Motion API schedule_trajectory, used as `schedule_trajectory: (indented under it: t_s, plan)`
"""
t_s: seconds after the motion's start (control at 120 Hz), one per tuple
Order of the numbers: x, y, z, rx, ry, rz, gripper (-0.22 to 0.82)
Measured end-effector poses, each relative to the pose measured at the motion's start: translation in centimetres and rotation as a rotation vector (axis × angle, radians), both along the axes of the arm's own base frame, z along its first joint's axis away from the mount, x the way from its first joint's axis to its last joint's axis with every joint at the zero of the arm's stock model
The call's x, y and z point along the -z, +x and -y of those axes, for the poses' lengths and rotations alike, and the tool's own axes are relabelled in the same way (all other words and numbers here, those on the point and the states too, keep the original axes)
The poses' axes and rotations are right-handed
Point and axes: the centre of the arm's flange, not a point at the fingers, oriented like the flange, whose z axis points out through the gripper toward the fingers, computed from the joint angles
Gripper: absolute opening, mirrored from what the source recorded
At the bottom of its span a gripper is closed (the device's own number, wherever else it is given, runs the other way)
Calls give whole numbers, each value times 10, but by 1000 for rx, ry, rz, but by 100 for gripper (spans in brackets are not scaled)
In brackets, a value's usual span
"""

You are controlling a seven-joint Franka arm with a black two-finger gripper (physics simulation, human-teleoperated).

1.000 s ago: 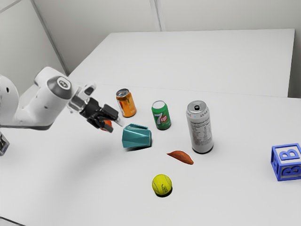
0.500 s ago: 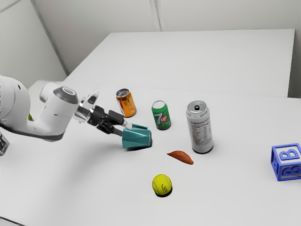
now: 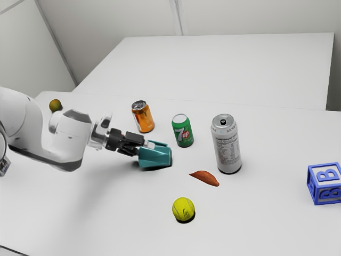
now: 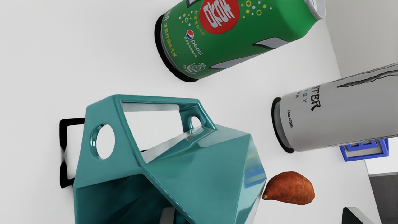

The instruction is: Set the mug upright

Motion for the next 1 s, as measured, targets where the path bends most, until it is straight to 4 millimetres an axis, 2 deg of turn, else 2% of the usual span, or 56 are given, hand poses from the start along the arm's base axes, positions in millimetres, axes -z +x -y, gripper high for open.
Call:
schedule_trajectory:
  t_s: [0.133, 0.442, 0.542, 0.65, 0.833, 0.908, 1.0]
  plan:
    - [2, 0, 1, 14, -19, 40, 51]
    - [4, 0, 4, 58, -17, 105, 3]
    - [3, 0, 4, 69, -12, 123, -6]
    - [-2, 1, 5, 79, -4, 146, -12]
    - [-22, 1, 7, 97, 15, 201, -16]
    - [-43, 1, 11, 112, 28, 246, -17]
    - [-79, -1, 15, 160, 72, 301, -18]
